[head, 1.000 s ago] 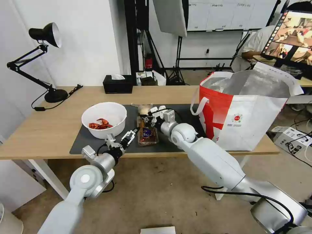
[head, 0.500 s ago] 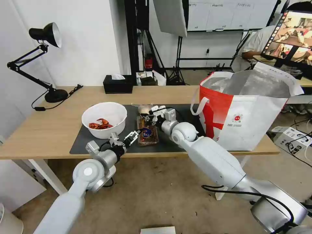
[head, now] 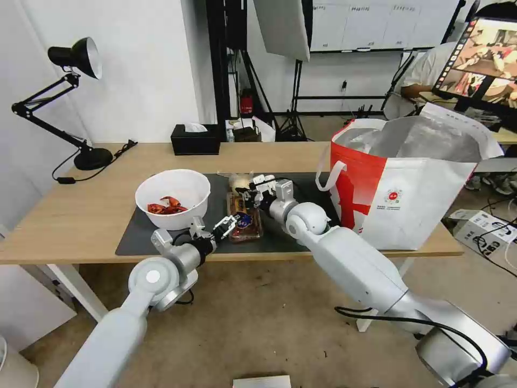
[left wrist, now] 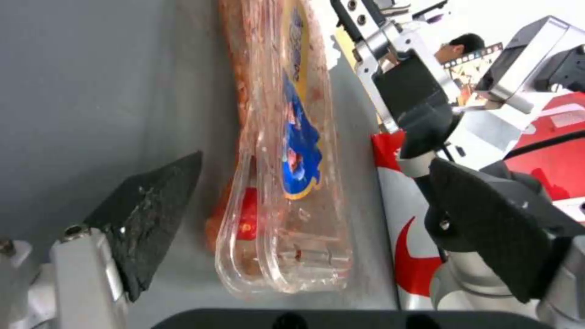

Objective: Pick up the trash from the table and place it into the takeout bag.

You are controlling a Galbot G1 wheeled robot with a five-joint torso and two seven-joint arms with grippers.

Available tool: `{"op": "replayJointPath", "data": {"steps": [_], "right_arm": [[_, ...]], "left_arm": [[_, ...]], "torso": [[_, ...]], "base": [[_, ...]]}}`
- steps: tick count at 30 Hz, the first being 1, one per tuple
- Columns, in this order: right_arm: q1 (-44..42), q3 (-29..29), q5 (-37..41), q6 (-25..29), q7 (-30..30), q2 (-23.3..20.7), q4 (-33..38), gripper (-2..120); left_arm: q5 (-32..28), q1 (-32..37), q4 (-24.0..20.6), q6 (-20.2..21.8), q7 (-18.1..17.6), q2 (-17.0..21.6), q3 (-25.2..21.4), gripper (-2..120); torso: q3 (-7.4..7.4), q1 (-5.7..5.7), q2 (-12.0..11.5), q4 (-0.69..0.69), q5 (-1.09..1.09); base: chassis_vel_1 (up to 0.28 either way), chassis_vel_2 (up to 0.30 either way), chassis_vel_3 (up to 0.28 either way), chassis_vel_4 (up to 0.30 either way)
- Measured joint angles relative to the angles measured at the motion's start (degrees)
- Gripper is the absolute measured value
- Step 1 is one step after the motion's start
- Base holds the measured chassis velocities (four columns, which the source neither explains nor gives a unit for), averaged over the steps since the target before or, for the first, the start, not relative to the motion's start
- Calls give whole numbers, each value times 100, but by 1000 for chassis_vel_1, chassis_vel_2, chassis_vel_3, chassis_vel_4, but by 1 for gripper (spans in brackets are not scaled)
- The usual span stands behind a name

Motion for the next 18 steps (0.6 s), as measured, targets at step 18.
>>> {"op": "replayJointPath", "data": {"steps": [18], "right_arm": [[-24,-38,3,-87,-60,24,-144,0]], "left_arm": [[15,-184,203,-31,1,-25,121,90]], "torso": [[0,0,0,0,0]], "base": [[0,0,0,0]]}}
